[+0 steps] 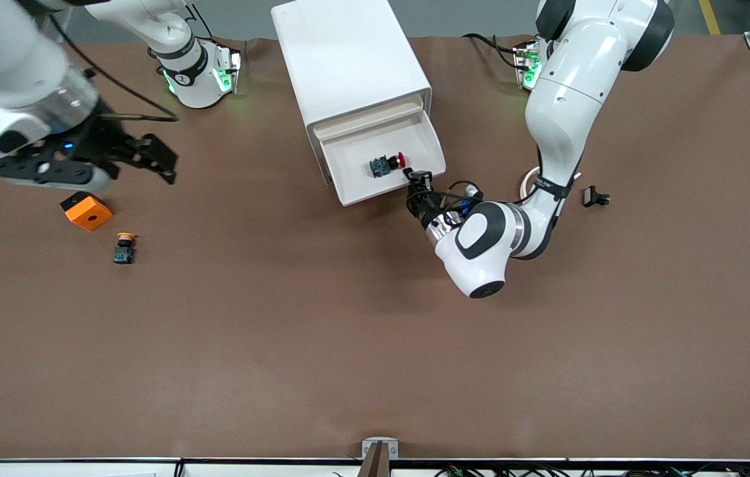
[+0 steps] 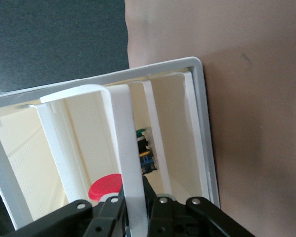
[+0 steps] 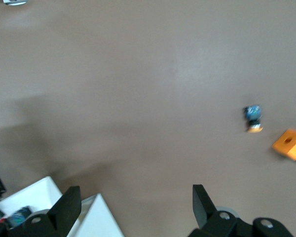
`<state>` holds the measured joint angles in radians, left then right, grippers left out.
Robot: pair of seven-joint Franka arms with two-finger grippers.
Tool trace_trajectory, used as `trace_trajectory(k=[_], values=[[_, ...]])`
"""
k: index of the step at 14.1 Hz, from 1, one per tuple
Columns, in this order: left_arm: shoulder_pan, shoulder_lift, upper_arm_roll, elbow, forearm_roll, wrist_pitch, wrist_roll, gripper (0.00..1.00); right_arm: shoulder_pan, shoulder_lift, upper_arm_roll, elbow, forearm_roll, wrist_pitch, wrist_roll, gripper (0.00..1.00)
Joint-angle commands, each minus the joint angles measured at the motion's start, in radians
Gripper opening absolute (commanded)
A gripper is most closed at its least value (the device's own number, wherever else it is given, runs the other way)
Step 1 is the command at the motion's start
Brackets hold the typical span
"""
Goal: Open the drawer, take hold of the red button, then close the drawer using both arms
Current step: 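Pull the top drawer open with the left gripper while the right gripper approaches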
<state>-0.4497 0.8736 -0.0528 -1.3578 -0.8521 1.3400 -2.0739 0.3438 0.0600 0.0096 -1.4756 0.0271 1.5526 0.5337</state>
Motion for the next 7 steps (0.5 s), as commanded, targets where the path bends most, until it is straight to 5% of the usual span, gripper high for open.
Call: trace_trajectory(k=[1,2,3,7], values=[[0.023,0.008,-0.007,0.046,-0.022,0.087,0.096,0.06,0.127,0.003,-0.011,-0.002,0.011,-0.006,0.249,1.00],[0.037,0.007,-0.007,0.046,-0.022,0.087,0.116,0.73,0.173,0.017,-0.011,-0.002,0.011,0.001,0.347,1.00],[0.042,0.002,-0.007,0.045,-0.018,0.084,0.124,1.00,0.220,0.039,-0.011,0.003,0.011,0.009,0.453,1.00],[0.075,-0.019,-0.004,0.051,-0.010,0.080,0.247,1.00,0.368,0.127,-0.011,0.003,0.011,0.107,0.750,1.00]])
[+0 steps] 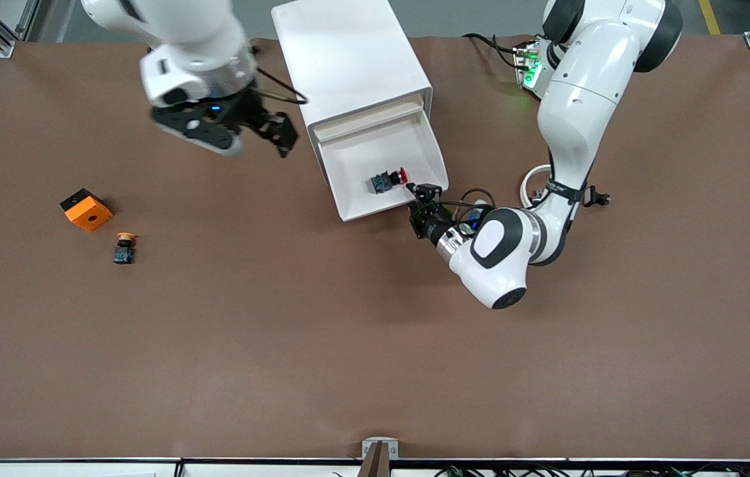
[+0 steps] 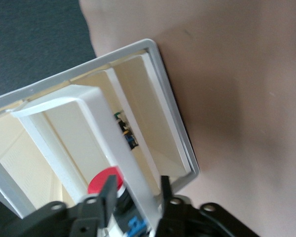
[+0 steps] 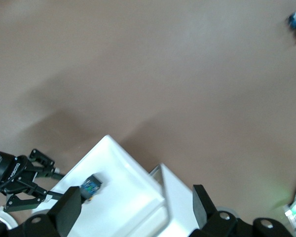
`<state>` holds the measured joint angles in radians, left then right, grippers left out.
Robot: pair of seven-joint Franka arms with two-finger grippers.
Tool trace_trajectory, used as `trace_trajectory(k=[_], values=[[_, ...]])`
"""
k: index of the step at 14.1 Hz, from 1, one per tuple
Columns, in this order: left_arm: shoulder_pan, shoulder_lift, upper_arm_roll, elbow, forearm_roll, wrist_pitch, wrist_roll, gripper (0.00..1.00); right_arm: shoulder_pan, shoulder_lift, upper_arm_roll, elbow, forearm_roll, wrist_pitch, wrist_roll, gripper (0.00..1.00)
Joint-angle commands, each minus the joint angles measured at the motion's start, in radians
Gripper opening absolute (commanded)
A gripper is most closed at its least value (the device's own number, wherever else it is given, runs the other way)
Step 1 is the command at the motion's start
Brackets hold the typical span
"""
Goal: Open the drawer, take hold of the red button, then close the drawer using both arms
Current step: 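Grasp the red-topped button in the drawer with the right gripper while the left withdraws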
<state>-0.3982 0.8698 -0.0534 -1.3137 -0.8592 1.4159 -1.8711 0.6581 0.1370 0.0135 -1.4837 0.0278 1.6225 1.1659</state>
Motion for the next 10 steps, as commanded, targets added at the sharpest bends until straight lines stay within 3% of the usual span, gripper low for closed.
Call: trace_trajectory(k=[1,5,8,10], values=[[0.053,-0.020,-0.003,0.023,-0.001,0.000,0.081,1.00,0.083,0.071,-0.015,0.011,0.011,0.068,0.174,1.00],[0.107,-0.106,0.004,0.108,0.119,-0.005,0.202,1.00,0.159,0.173,-0.015,0.013,0.006,0.149,0.366,1.00],[0.206,-0.202,0.030,0.116,0.158,-0.006,0.289,1.00,0.207,0.232,-0.017,0.013,-0.002,0.243,0.492,1.00],[0.243,-0.254,0.033,0.114,0.289,-0.005,0.431,1.00,0.209,0.271,-0.017,0.013,0.006,0.278,0.515,1.00]])
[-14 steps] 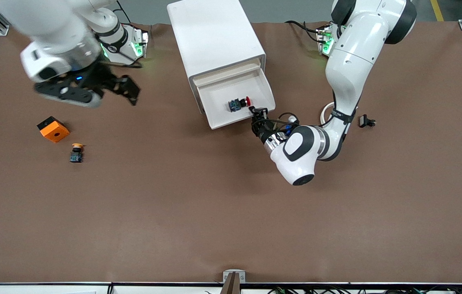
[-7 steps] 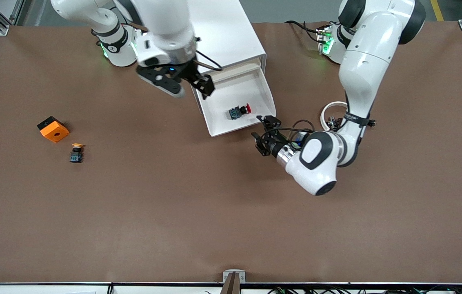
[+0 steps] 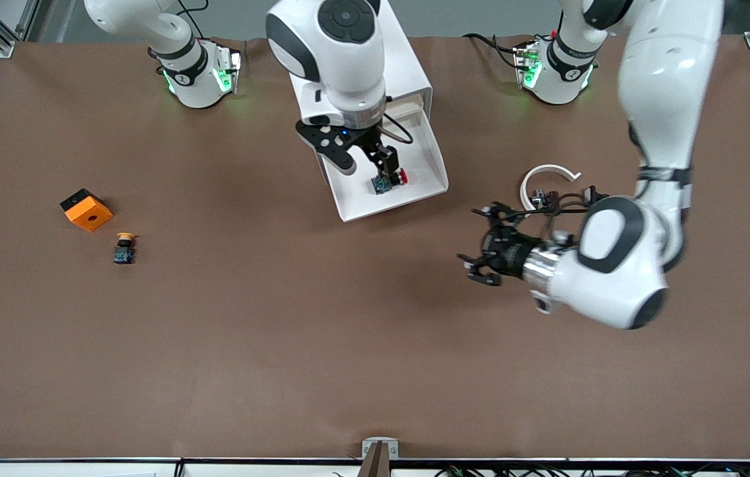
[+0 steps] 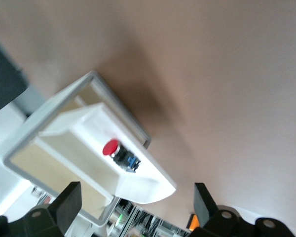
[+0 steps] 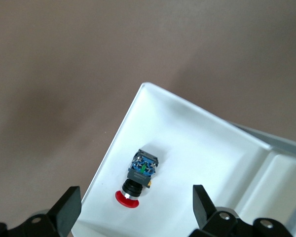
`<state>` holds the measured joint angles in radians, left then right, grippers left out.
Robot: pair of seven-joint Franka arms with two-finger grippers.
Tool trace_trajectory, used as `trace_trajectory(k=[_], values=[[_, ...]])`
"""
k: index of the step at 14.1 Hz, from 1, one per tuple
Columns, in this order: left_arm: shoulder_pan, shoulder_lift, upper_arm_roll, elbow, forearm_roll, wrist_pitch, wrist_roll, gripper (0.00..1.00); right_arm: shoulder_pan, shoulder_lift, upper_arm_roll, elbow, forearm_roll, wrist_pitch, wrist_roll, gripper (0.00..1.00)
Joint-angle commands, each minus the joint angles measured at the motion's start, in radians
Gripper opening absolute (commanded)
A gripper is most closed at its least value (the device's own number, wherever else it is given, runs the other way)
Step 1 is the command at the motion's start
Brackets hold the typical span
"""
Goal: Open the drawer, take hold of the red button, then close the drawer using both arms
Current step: 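Grasp the red-topped button in the drawer with the right gripper while the left withdraws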
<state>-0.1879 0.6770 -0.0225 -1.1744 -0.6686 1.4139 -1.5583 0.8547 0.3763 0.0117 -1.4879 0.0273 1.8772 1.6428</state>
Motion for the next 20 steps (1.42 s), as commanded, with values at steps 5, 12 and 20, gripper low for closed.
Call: trace_trajectory(k=[5,12,20], values=[[0.022,-0.120,-0.008,-0.030,0.430,0.002,0.484,1.00,0.001,0.085,-0.015,0.017,0.039,0.089,0.113,1.00],[0.030,-0.295,-0.052,-0.132,0.644,0.032,1.031,1.00,0.017,0.150,-0.016,0.005,0.062,0.077,0.184,1.00],[0.067,-0.606,-0.073,-0.519,0.638,0.272,1.196,1.00,0.033,0.171,-0.013,-0.002,0.063,0.077,0.180,0.98]])
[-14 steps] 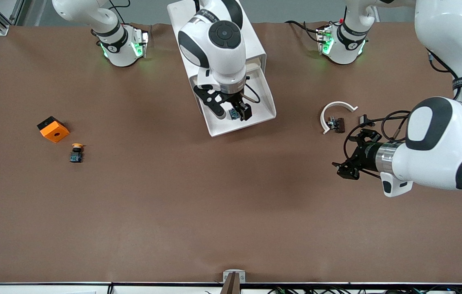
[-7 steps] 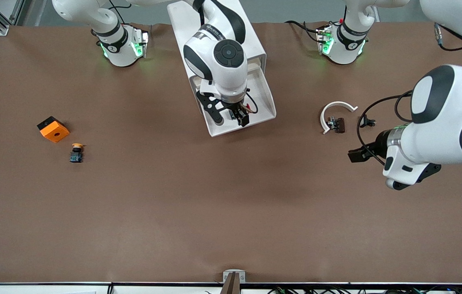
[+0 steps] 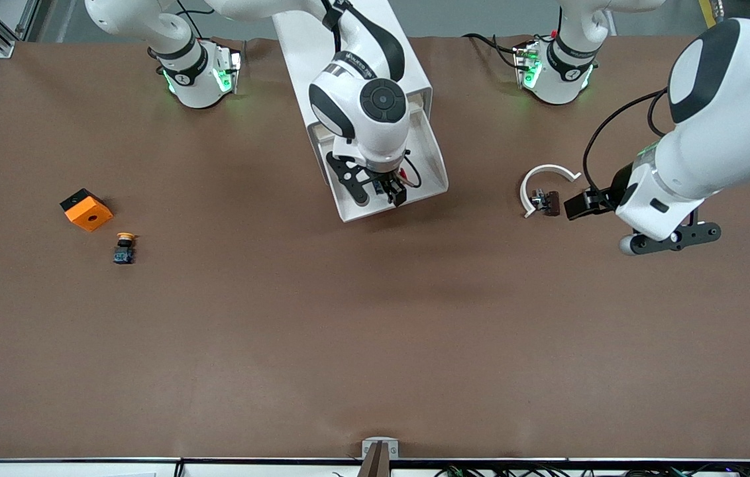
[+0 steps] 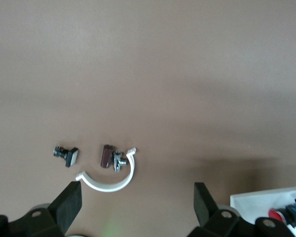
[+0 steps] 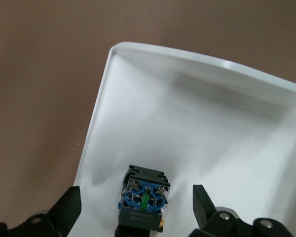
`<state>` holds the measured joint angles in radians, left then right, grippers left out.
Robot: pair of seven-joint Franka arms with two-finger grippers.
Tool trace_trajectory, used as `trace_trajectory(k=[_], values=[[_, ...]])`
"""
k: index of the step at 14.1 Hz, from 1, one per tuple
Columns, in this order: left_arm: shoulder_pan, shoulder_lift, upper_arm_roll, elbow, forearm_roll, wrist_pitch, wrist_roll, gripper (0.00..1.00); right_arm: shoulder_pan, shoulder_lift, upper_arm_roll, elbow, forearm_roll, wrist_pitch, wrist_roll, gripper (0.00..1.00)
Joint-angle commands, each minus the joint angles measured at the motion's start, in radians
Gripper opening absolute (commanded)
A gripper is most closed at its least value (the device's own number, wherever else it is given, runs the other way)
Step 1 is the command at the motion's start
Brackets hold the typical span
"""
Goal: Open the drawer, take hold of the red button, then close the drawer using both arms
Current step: 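Lift the button out of the drawer with the right gripper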
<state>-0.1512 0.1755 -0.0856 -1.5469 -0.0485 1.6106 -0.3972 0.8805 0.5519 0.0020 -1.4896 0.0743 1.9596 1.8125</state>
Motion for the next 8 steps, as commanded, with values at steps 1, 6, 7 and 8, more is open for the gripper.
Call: trace_trajectory(k=[1,6,7,8], values=[[0.032,-0.105,-0.009,-0.147,0.018,0.074,0.037,1.00,0.009,-0.003,-0.004,0.000,0.016,-0.005,0.008,0.83],[0.030,-0.103,-0.009,-0.139,0.018,0.068,0.035,1.00,0.008,0.023,-0.005,0.002,0.016,-0.002,0.001,0.40],[0.030,-0.103,-0.009,-0.139,0.018,0.068,0.037,1.00,0.006,0.028,-0.005,0.003,0.016,0.001,0.001,0.31],[0.030,-0.100,-0.009,-0.139,0.019,0.068,0.037,1.00,0.006,0.029,-0.005,0.008,0.016,0.002,0.001,0.22]])
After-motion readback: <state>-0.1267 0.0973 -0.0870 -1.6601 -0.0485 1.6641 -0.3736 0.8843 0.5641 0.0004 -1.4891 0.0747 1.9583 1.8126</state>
